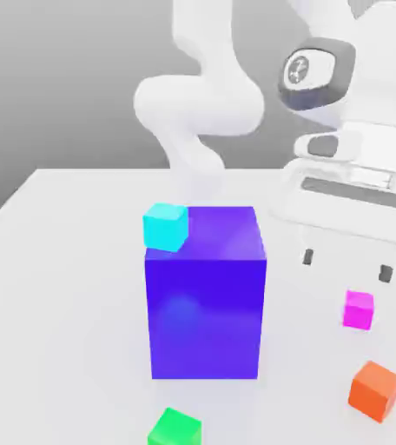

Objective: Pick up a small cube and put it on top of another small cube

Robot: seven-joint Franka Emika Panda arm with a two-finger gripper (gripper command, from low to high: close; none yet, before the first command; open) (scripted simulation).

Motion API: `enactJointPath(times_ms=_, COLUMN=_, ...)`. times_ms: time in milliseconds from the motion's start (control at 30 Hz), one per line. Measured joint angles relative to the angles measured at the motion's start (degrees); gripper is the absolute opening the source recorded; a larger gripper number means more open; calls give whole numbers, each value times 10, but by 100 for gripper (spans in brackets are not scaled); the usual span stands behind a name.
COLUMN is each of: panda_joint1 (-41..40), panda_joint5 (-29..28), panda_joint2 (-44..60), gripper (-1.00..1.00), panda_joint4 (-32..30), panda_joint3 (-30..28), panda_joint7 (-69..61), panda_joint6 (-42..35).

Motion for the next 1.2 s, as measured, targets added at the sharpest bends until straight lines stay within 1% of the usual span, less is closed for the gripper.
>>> enactJointPath(times_ms=133, panda_joint1=21, panda_joint5=-28, panda_joint2=61, gripper=0, panda_joint4=-31, panda_joint3=34, panda_joint7=94, panda_joint6=33)
enactJointPath(times_ms=200, panda_joint1=42, panda_joint5=-29, panda_joint2=86, gripper=0, panda_joint4=-47, panda_joint3=45, panda_joint7=133, panda_joint6=53)
enactJointPath(times_ms=300, panda_joint1=71, panda_joint5=-1, panda_joint2=114, gripper=0, panda_joint4=-74, panda_joint3=61, panda_joint7=169, panda_joint6=86)
enactJointPath(times_ms=367, panda_joint1=80, panda_joint5=45, panda_joint2=126, gripper=0, panda_joint4=-93, panda_joint3=88, panda_joint7=174, panda_joint6=111)
enactJointPath(times_ms=400, panda_joint1=82, panda_joint5=54, panda_joint2=132, gripper=0, panda_joint4=-98, panda_joint3=94, panda_joint7=178, panda_joint6=120)
enactJointPath(times_ms=433, panda_joint1=87, panda_joint5=49, panda_joint2=140, gripper=0, panda_joint4=-98, panda_joint3=91, panda_joint7=188, panda_joint6=126)
enactJointPath(times_ms=500, panda_joint1=105, panda_joint5=21, panda_joint2=158, gripper=0, panda_joint4=-94, panda_joint3=69, panda_joint7=214, panda_joint6=135)
enactJointPath(times_ms=600, panda_joint1=144, panda_joint5=-39, panda_joint2=186, gripper=0, panda_joint4=-84, panda_joint3=17, panda_joint7=259, panda_joint6=148)
enactJointPath(times_ms=733, panda_joint1=207, panda_joint5=-129, panda_joint2=226, gripper=0, panda_joint4=-68, panda_joint3=-65, panda_joint7=326, panda_joint6=167)
enactJointPath(times_ms=867, panda_joint1=283, panda_joint5=-222, panda_joint2=269, gripper=0, panda_joint4=-51, panda_joint3=-161, panda_joint7=399, panda_joint6=190)
enactJointPath(times_ms=900, panda_joint1=302, panda_joint5=-246, panda_joint2=280, gripper=-100, panda_joint4=-46, panda_joint3=-185, panda_joint7=418, panda_joint6=197)
enactJointPath(times_ms=1067, panda_joint1=302, panda_joint5=-246, panda_joint2=280, gripper=-100, panda_joint4=-46, panda_joint3=-185, panda_joint7=418, panda_joint6=198)
enactJointPath(times_ms=1100, panda_joint1=312, panda_joint5=-257, panda_joint2=285, gripper=-100, panda_joint4=-44, panda_joint3=-197, panda_joint7=427, panda_joint6=202)
enactJointPath(times_ms=1133, panda_joint1=307, panda_joint5=-251, panda_joint2=282, gripper=-100, panda_joint4=-46, panda_joint3=-190, panda_joint7=422, panda_joint6=200)
enactJointPath(times_ms=1200, panda_joint1=278, panda_joint5=-215, panda_joint2=266, gripper=-100, panda_joint4=-52, panda_joint3=-155, panda_joint7=393, panda_joint6=190)
